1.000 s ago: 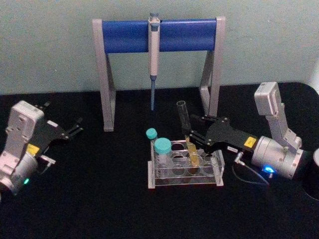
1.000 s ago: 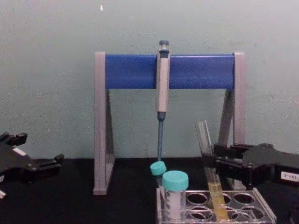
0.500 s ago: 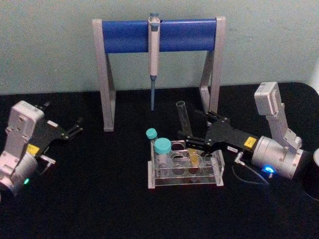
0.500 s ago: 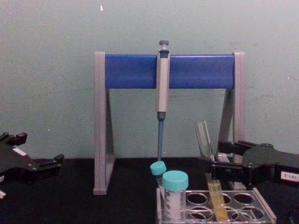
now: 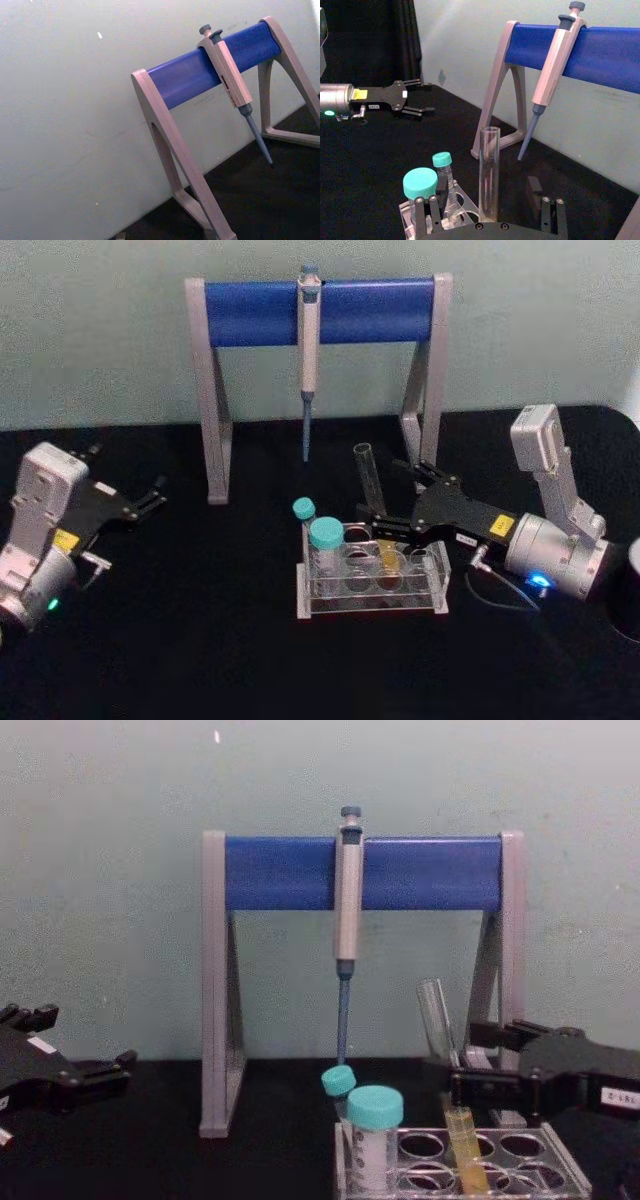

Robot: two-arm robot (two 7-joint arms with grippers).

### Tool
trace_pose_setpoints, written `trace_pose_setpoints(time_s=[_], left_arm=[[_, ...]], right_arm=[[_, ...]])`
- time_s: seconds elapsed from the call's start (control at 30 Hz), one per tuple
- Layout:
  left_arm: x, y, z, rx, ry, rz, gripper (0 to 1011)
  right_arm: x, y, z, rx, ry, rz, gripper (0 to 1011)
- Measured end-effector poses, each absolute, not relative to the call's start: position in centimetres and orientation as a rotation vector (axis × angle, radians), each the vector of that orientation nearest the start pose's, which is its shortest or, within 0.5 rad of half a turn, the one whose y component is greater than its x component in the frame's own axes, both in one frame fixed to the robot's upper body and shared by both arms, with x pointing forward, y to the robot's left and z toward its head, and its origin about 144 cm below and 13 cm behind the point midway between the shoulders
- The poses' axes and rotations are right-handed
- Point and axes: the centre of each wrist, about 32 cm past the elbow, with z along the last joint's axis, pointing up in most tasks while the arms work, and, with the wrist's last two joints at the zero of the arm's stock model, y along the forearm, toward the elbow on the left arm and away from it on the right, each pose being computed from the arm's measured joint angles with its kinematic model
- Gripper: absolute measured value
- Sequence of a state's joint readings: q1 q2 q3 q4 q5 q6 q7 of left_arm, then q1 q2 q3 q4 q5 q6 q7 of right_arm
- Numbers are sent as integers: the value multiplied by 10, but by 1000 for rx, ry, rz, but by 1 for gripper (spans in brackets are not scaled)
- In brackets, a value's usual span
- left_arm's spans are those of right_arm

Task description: Pick up the test tube from the test tube rack, shake it, then place it back into the test tube rack.

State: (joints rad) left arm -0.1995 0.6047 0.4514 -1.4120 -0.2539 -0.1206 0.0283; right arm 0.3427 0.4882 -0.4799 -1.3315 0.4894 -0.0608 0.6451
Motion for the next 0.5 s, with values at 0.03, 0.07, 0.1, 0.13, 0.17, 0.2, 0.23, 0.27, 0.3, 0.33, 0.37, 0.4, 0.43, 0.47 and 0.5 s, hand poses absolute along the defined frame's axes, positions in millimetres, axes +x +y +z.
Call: trace_pose_setpoints(time_s=[0.03, 0.07, 0.1, 0.13, 0.17, 0.2, 0.23, 0.27, 0.3, 0.33, 0.37, 0.4, 0.43, 0.47, 0.5], left_arm=[[489, 310, 1140, 304, -285, 1248, 1001], [489, 310, 1140, 305, -285, 1248, 1001], [489, 310, 1140, 304, -285, 1248, 1001], [489, 310, 1140, 304, -285, 1248, 1001], [489, 310, 1140, 304, -285, 1248, 1001], [489, 310, 1140, 304, -285, 1248, 1002], [489, 310, 1140, 304, -285, 1248, 1001], [489, 310, 1140, 304, -285, 1248, 1001], [489, 310, 1140, 304, -285, 1248, 1001], [489, 310, 1140, 304, -285, 1248, 1001], [489, 310, 1140, 304, -285, 1248, 1001], [489, 310, 1140, 304, -285, 1248, 1001], [489, 310, 1140, 304, -285, 1248, 1001], [489, 310, 1140, 304, -285, 1248, 1001], [489, 310, 1140, 304, -285, 1248, 1001]], right_arm=[[530, -274, 1160, -104, -16, -627, 1000], [530, -274, 1160, -104, -16, -627, 1000], [530, -274, 1160, -103, -17, -627, 1000], [530, -274, 1161, -98, -23, -628, 1000], [529, -274, 1161, -92, -28, -628, 1000], [528, -275, 1162, -74, -37, -631, 1000], [527, -275, 1163, -62, -42, -634, 1000], [526, -275, 1163, -48, -48, -637, 1000], [525, -276, 1164, -32, -53, -640, 1000], [523, -278, 1167, 5, -64, -648, 1000], [521, -279, 1169, 25, -69, -654, 1000], [519, -280, 1171, 62, -76, -666, 1000], [518, -281, 1173, 87, -80, -679, 1000], [517, -282, 1174, 103, -84, -691, 1000], [515, -283, 1175, 119, -87, -707, 1000]])
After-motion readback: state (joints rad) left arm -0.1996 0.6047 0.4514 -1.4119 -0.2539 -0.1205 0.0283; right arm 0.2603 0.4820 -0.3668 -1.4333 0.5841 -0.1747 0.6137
